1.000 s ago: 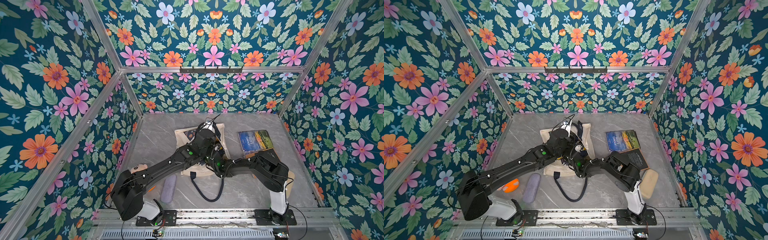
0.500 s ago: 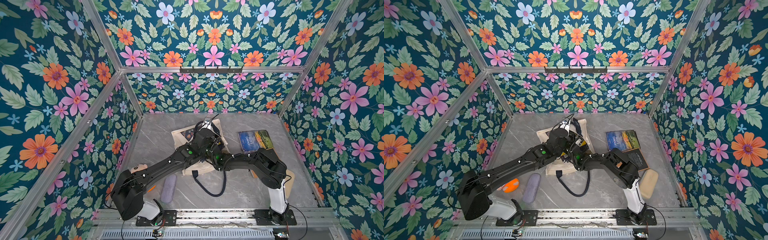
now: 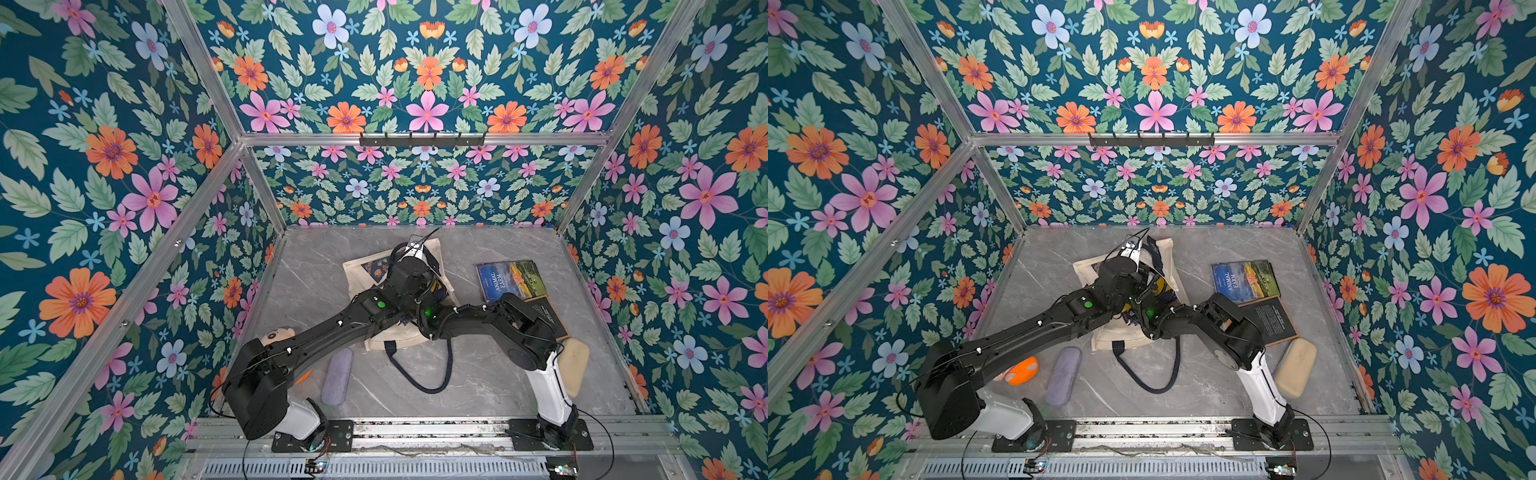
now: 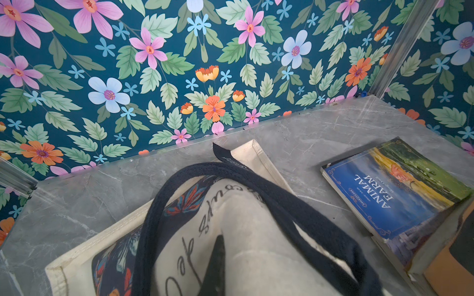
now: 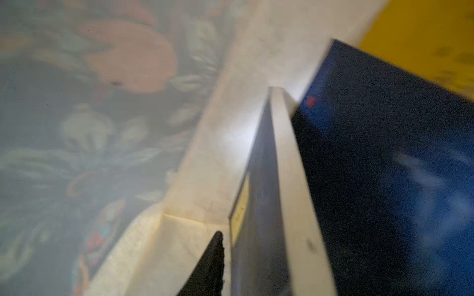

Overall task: Take out the books from the canvas bag
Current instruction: Pick up the book from the canvas bag.

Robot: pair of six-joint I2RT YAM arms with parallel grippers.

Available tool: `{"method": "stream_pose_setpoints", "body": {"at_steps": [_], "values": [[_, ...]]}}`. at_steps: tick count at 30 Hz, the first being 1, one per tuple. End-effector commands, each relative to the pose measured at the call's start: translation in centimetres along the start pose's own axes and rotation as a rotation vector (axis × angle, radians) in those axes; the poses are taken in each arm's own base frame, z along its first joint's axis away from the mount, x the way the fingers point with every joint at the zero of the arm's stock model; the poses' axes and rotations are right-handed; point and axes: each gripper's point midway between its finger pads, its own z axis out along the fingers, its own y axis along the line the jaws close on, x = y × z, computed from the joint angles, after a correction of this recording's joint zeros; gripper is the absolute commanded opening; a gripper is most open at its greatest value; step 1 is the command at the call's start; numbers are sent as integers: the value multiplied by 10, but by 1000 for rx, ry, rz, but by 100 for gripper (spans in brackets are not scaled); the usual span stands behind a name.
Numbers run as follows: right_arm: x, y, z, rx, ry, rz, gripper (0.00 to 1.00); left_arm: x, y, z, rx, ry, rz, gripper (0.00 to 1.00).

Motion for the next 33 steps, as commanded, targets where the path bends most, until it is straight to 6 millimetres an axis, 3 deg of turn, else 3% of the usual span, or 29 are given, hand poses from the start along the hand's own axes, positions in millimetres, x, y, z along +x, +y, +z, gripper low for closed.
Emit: {"method": "stream_pose_setpoints", "body": {"at_steps": [1,7,15,24,26,27,33], "values": [[1,5,5,-24,-1,-1,29,-15,-11,-4,64,-48,-54,0],[2,6,-1,-26,18,-19,1,-16,-6,-5,38,-54,-60,0],[0,28,-38,-97,97,-53,0,-20,20,5,-81,-65,-84,0],[-9,53,-105,-183,188,-102,0,-21,53,24,-179,-2,-168,0],[-8,47,-118,-171,213,-115,0,-15,58,26,-202,9,-177,0],[-16,56,-130,-193,205,-116,0,-13,60,26,-209,14,-177,0],[-35,53,-176,-190,194,-163,0,-5,70,32,-242,30,-213,0]]}}
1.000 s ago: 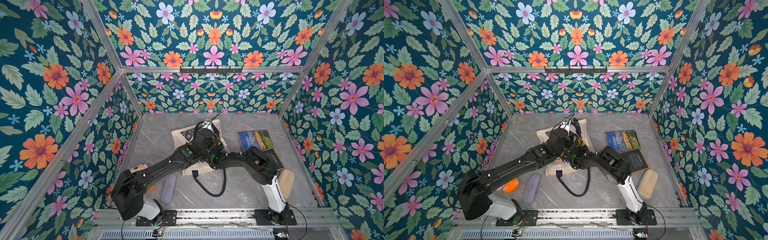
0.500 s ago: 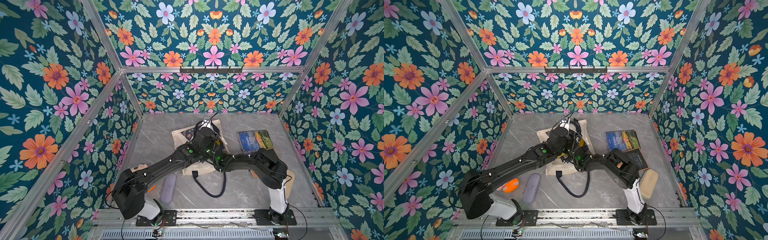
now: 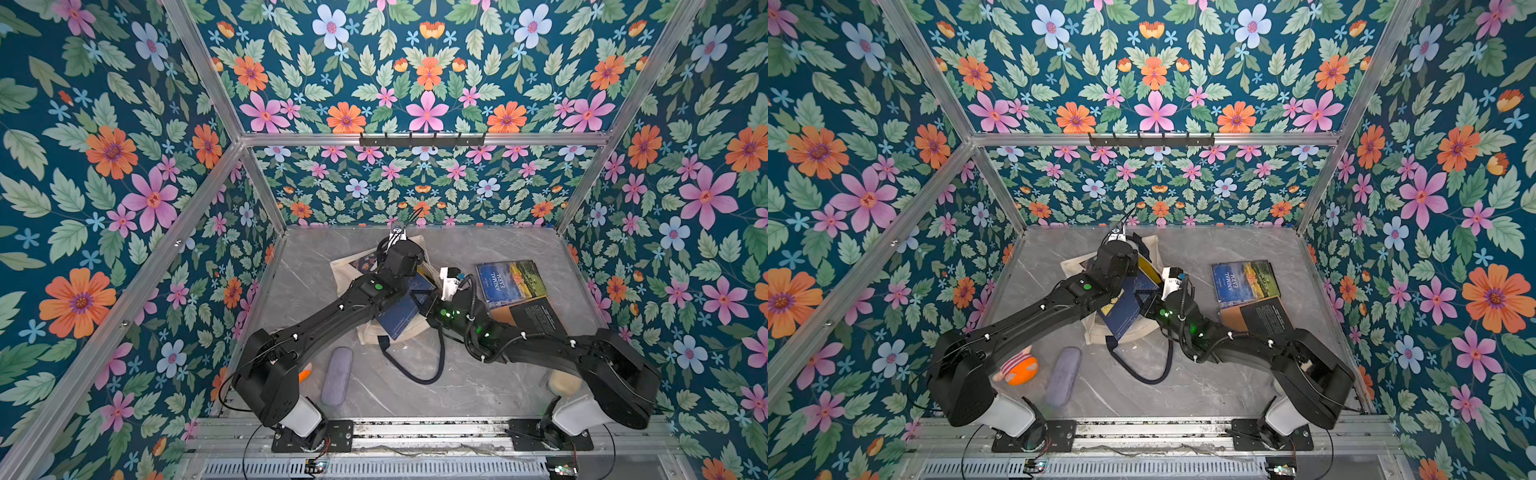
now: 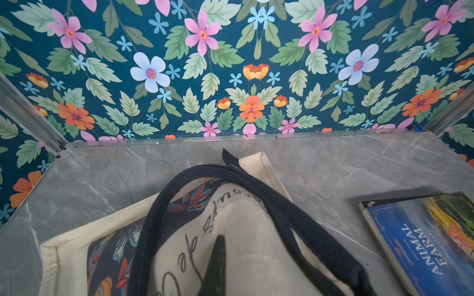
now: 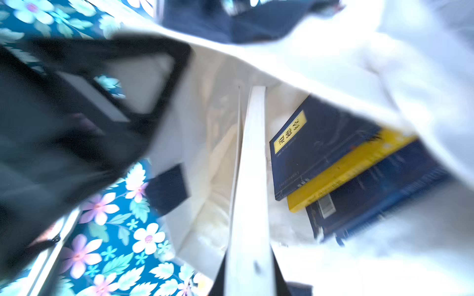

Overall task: Take out the books from the canvas bag
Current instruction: Pick up the book from the canvas bag, then place the book on the book.

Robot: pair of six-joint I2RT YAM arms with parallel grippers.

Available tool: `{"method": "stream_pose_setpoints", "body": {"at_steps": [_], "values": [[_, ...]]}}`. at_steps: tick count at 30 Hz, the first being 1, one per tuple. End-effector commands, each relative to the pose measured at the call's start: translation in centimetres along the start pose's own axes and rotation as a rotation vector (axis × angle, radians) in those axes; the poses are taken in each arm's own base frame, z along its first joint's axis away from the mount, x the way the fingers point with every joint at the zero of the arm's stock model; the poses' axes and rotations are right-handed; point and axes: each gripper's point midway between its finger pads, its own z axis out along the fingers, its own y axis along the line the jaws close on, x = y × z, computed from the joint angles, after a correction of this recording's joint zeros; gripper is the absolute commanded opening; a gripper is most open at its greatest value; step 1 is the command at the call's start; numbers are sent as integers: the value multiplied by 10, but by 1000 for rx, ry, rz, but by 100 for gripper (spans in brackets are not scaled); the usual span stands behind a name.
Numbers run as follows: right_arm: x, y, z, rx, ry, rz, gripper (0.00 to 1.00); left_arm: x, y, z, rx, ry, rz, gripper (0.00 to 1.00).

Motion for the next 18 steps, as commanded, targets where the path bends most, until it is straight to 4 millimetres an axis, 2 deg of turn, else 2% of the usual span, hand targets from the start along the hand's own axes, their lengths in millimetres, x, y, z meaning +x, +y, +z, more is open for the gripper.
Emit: {"method": "stream_pose_setpoints", "body": {"at_steps": [1,7,10,13,18], "values": [[-4,7,-22,-14,0,-50,0,-3,11,3,-46,-10,-56,0],[-31,5,-79,35,-105,-93,0,-11,3,7,-10,-1,-71,0],[-54,-13,-107,128,-178,-104,0,-13,-6,6,43,8,-84,0],[-84,-38,-136,180,-262,-28,0,-11,-12,5,78,18,-82,0],[-128,-65,-181,245,-407,47,0,-4,-16,6,107,26,-66,0]]}}
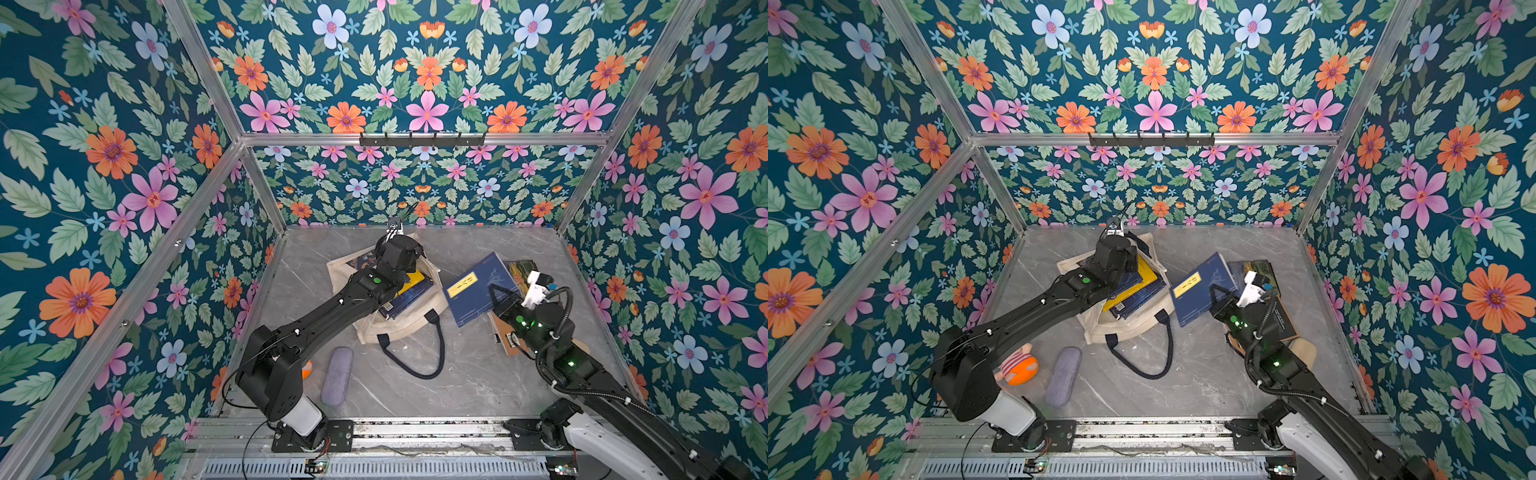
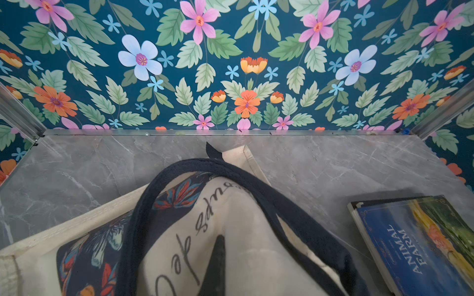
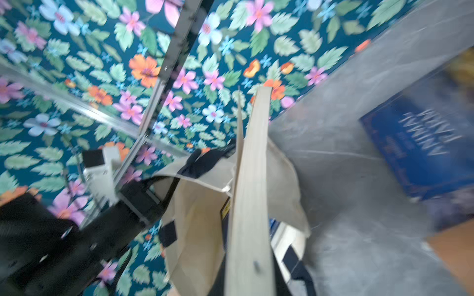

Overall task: Take out the books from the canvas bag
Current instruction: Place the book on the book.

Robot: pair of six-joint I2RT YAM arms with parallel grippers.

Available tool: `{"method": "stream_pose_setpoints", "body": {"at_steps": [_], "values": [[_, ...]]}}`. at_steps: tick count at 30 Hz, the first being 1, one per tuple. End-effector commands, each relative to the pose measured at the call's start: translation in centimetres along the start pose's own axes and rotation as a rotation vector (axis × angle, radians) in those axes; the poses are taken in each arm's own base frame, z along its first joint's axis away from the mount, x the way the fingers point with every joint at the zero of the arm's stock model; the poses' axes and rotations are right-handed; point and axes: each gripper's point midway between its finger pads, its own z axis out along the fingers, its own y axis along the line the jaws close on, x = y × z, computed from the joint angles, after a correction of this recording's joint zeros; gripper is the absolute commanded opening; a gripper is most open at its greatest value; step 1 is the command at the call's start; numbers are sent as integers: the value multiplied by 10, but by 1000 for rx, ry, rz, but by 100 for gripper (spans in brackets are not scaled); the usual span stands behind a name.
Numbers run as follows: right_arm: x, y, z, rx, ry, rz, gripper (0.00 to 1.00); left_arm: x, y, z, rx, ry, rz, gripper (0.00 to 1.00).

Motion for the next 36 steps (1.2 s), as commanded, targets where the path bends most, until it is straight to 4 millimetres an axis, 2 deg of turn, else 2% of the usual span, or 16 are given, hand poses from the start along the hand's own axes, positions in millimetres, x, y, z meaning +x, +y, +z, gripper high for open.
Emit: {"method": "stream_pose_setpoints", "body": {"at_steps": [1,6,10,19,23,29,33,36], "values": [[-19,-17,-9,44,-32,49,0,-3,-11,0,60,-13,-17,0],[-51,-56,-7,138,-115,136,0,7,-20,2,117,8,-15,0],[-68,-84,11,174,-125,217,0,10,-23,0,142,17,-18,0],[-93,-115,59,179,-141,242,0,9,-19,-9,156,-4,-23,0],[-93,-139,78,240,-111,269,0,10,-20,-9,162,1,-21,0],[-94,-175,92,278,-115,353,0,13,-23,-10,177,9,-22,0],[-93,-192,92,348,-126,339,0,13,-23,-9,180,10,-21,0],[-91,-196,100,345,-104,330,0,14,-25,-10,186,11,-21,0]]}}
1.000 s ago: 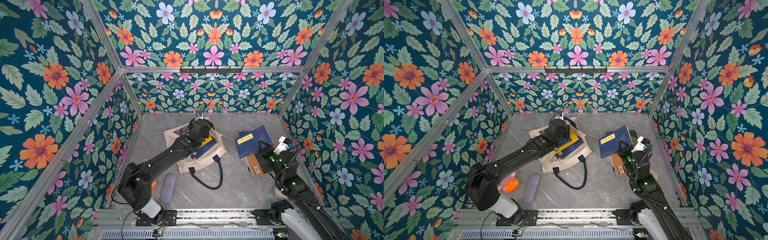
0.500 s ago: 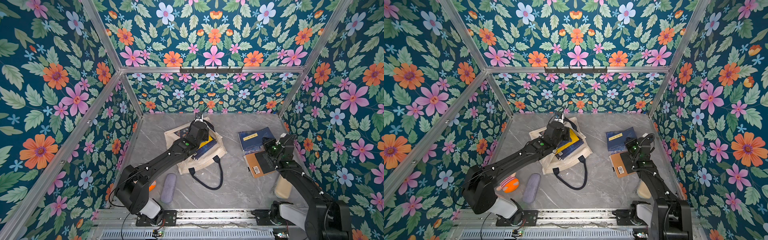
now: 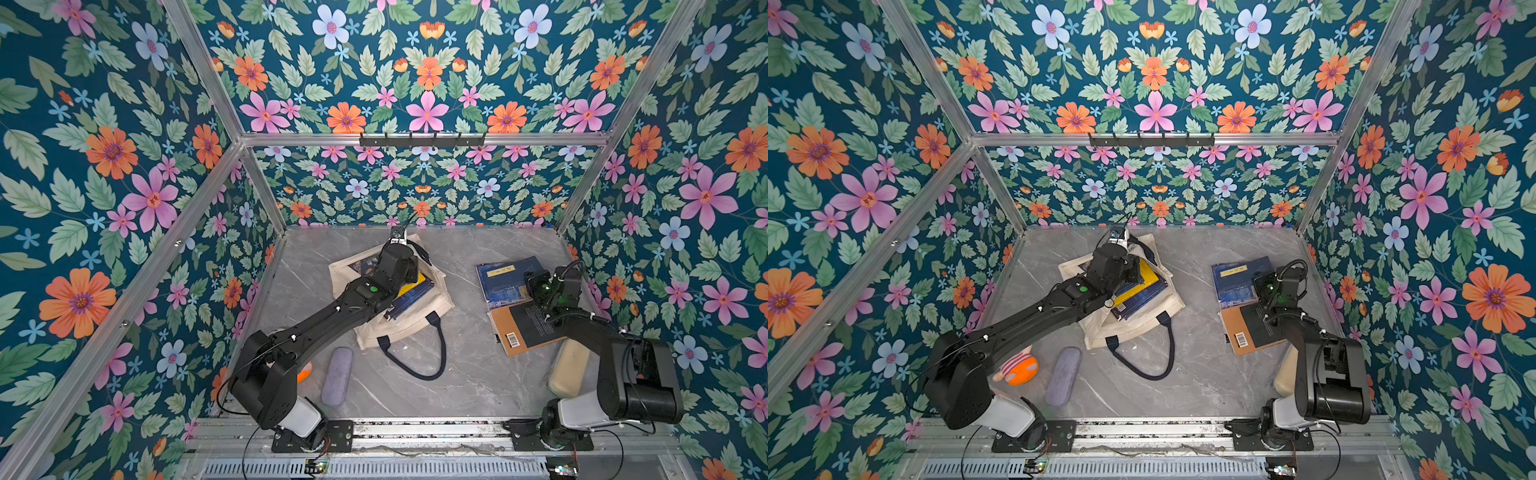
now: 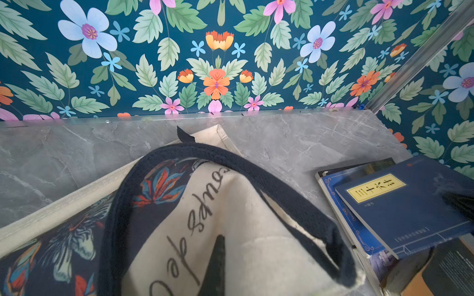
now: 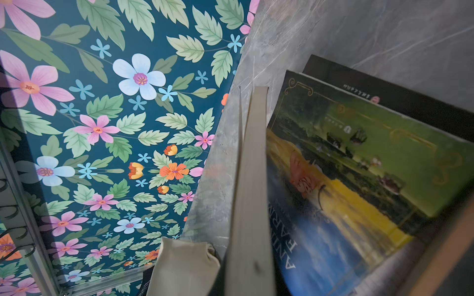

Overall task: Take out the books from the canvas bag
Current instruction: Place the book on the book.

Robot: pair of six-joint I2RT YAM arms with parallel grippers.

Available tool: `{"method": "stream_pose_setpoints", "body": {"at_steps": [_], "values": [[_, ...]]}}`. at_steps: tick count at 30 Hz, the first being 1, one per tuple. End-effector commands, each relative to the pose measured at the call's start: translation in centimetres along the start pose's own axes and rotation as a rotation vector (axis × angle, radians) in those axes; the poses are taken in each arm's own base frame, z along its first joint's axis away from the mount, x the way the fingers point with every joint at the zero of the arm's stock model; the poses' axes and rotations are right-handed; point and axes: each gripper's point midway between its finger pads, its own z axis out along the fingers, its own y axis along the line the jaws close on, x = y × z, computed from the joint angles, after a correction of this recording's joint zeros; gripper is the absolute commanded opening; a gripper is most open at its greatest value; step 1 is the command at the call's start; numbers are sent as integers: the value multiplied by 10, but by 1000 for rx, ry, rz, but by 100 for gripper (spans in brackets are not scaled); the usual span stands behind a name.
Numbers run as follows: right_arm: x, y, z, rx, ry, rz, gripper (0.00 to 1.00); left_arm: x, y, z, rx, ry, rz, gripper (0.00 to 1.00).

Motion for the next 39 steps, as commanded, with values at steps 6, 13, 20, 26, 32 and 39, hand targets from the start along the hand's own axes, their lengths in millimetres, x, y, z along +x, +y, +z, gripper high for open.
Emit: {"method": "stream_pose_setpoints", "body": {"at_steps": [6,13,20,26,32,39], "values": [[-2,-19,14,51,-4,6,0,-9,-8,-2,34,-33,-17,0],[-1,-24,17,102,26,-5,15,-9,-9,-2,32,-34,-10,0],[5,-35,17,178,76,9,43,-8,-10,-2,33,-31,-4,0],[7,-44,9,247,85,34,56,-9,-10,-3,31,-32,-3,0],[7,-46,5,296,112,54,71,-9,-11,-2,33,-29,2,0],[12,-43,22,287,215,135,77,-7,-12,-1,35,-22,6,0]]}}
